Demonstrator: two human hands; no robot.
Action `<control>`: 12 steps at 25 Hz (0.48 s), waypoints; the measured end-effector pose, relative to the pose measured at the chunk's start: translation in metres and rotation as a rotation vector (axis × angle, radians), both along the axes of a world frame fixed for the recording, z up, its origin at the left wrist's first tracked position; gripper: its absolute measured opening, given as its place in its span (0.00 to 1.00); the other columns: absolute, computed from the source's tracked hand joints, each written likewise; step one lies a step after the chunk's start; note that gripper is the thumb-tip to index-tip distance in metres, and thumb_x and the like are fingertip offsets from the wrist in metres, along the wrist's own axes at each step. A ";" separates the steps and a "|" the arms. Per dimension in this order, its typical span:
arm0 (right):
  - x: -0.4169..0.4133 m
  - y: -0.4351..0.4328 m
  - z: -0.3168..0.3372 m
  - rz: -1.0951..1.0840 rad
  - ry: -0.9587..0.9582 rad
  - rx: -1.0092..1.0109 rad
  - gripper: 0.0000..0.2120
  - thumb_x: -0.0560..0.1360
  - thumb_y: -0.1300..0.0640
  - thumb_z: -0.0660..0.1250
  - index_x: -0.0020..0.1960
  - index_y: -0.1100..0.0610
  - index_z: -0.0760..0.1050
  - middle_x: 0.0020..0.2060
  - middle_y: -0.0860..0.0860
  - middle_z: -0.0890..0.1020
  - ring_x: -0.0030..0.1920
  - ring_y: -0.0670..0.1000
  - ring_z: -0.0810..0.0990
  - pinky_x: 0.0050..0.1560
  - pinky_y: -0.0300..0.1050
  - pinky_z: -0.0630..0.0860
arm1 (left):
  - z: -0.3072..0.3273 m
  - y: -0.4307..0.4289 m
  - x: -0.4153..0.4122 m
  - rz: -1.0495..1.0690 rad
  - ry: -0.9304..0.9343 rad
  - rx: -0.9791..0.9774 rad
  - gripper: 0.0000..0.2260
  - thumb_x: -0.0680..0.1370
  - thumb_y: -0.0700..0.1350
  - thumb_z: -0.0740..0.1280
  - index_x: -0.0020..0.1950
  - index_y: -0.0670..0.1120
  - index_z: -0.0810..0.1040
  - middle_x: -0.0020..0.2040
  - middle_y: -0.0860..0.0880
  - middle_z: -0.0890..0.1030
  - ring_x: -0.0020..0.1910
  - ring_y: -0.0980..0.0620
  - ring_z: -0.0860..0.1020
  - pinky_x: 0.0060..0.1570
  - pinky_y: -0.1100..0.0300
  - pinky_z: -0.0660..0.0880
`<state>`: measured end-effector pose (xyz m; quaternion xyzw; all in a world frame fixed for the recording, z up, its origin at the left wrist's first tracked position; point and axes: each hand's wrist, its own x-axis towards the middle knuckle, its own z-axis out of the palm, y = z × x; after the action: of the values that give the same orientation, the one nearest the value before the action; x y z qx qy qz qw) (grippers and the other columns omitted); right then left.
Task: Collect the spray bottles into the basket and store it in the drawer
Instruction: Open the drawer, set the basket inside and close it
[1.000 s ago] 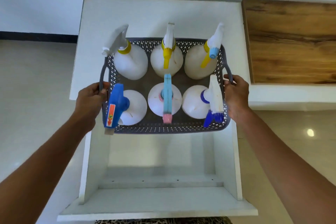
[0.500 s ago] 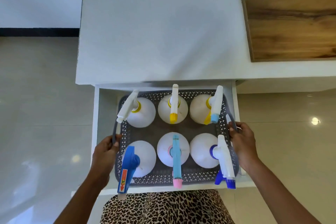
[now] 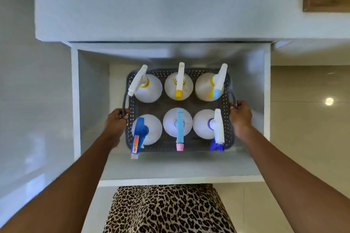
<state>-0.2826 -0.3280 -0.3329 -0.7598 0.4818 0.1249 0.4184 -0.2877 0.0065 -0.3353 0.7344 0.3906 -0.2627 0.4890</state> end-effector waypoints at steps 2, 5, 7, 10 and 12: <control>0.005 0.002 -0.023 0.009 0.010 -0.030 0.08 0.76 0.66 0.59 0.54 0.63 0.73 0.49 0.60 0.78 0.46 0.54 0.75 0.41 0.41 0.70 | -0.023 0.002 0.002 0.006 0.017 0.023 0.08 0.76 0.35 0.62 0.54 0.40 0.76 0.48 0.41 0.77 0.46 0.46 0.74 0.48 0.51 0.71; 0.008 0.008 -0.056 0.016 0.000 -0.074 0.10 0.75 0.68 0.59 0.54 0.66 0.73 0.52 0.63 0.79 0.47 0.54 0.76 0.40 0.36 0.66 | -0.055 0.006 0.002 -0.001 0.051 0.041 0.07 0.75 0.34 0.62 0.48 0.42 0.78 0.44 0.43 0.77 0.38 0.49 0.74 0.43 0.53 0.72; 0.005 0.009 -0.073 0.015 0.018 -0.081 0.10 0.75 0.68 0.59 0.54 0.66 0.73 0.52 0.63 0.80 0.47 0.55 0.77 0.37 0.35 0.65 | -0.070 0.006 0.000 -0.031 0.087 0.036 0.13 0.75 0.32 0.61 0.40 0.49 0.76 0.41 0.45 0.76 0.35 0.51 0.72 0.38 0.57 0.70; -0.001 0.007 -0.086 0.010 0.031 -0.072 0.09 0.75 0.67 0.59 0.54 0.64 0.73 0.52 0.62 0.80 0.46 0.52 0.75 0.37 0.32 0.65 | -0.079 0.007 0.000 -0.025 0.089 0.039 0.11 0.75 0.33 0.61 0.42 0.47 0.76 0.45 0.43 0.76 0.40 0.47 0.72 0.43 0.52 0.69; -0.002 0.010 -0.091 0.002 0.040 -0.062 0.09 0.76 0.67 0.58 0.54 0.64 0.73 0.53 0.62 0.80 0.45 0.51 0.74 0.37 0.30 0.66 | -0.084 0.008 0.003 -0.019 0.084 0.042 0.08 0.76 0.34 0.61 0.51 0.44 0.76 0.46 0.44 0.76 0.46 0.46 0.71 0.47 0.51 0.69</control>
<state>-0.2842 -0.3181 -0.4236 -0.7702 0.4931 0.1251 0.3847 -0.2851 0.0143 -0.4195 0.7365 0.4092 -0.2895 0.4542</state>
